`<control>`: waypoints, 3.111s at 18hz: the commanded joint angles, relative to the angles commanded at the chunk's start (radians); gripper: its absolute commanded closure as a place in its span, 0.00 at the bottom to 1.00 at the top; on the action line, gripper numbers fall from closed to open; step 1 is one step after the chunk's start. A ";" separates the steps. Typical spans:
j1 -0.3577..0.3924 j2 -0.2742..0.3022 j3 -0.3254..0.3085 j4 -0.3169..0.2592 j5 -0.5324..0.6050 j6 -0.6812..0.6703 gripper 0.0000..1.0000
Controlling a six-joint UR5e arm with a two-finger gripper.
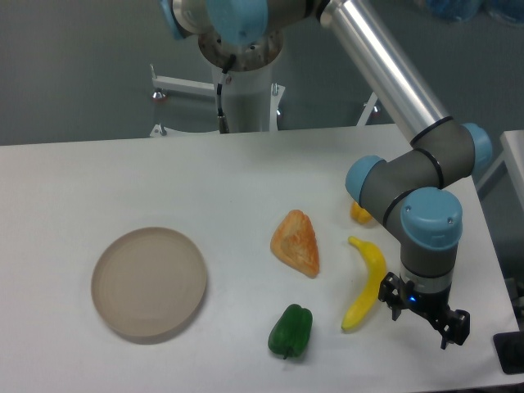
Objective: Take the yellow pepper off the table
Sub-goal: 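Move the right gripper up and over the small yellow pepper, then lower the open gripper around the yellow pepper, then close the gripper on the yellow pepper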
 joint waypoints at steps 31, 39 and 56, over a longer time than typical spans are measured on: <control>0.163 0.440 -0.594 -0.310 0.038 0.086 0.00; 0.150 0.434 -0.627 -0.281 0.058 0.084 0.00; 0.146 0.437 -0.726 -0.167 0.063 0.133 0.00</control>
